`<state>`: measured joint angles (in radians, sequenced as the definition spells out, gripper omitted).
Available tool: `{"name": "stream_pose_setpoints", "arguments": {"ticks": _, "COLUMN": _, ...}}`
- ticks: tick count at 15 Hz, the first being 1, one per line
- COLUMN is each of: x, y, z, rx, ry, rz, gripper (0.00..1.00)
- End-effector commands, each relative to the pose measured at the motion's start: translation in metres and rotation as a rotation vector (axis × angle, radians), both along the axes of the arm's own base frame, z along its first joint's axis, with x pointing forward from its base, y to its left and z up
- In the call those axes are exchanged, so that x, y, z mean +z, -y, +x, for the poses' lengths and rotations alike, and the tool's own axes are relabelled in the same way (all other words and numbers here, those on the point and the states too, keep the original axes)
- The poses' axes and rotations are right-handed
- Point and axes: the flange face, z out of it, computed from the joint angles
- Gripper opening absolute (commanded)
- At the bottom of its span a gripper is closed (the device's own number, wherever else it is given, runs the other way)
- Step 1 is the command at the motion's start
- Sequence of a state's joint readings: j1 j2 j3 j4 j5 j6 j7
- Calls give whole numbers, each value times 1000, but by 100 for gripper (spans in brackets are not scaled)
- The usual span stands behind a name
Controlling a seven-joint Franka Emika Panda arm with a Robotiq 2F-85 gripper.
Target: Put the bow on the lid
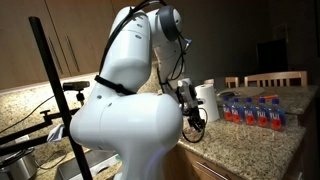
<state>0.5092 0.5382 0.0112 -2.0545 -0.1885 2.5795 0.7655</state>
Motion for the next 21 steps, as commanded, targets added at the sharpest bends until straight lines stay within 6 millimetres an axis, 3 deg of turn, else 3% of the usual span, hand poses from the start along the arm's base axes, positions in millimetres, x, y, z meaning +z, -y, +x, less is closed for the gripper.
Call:
{"name": "stream_pose_setpoints", "arguments": {"ticks": 1, "x": 11, "y": -40, "z": -3, "rx": 74, "ry": 56, "rz": -24, "gripper": 7}}
{"name": "stream_pose_setpoints", "arguments": {"ticks": 5, "x": -12, "y": -54, "z": -2, "rx": 68, "ry": 62, "rz": -60, "gripper": 7}}
{"name": "stream_pose_setpoints", "arguments": {"ticks": 12, "x": -63, "y": -39, "z": 21, "rx": 1, "ry": 5, "rz": -126, "gripper": 4}}
{"name": "stream_pose_setpoints", "arguments": {"ticks": 14, "x": -67, "y": -39, "z": 27, "rx": -3, "ry": -3, "rz": -126, "gripper": 31}}
{"name": "stream_pose_setpoints", "arguments": {"ticks": 15, "x": -63, "y": -41, "z": 28, "rx": -3, "ry": -9, "rz": -116, "gripper": 32}}
{"name": "stream_pose_setpoints", "arguments": {"ticks": 18, "x": -37, "y": -48, "z": 32, "rx": 14, "ry": 19, "rz": -69, "gripper": 51}}
{"name": "stream_pose_setpoints", "arguments": {"ticks": 21, "x": 5, "y": -56, "z": 30, "rx": 22, "ry": 55, "rz": -27, "gripper": 70}}
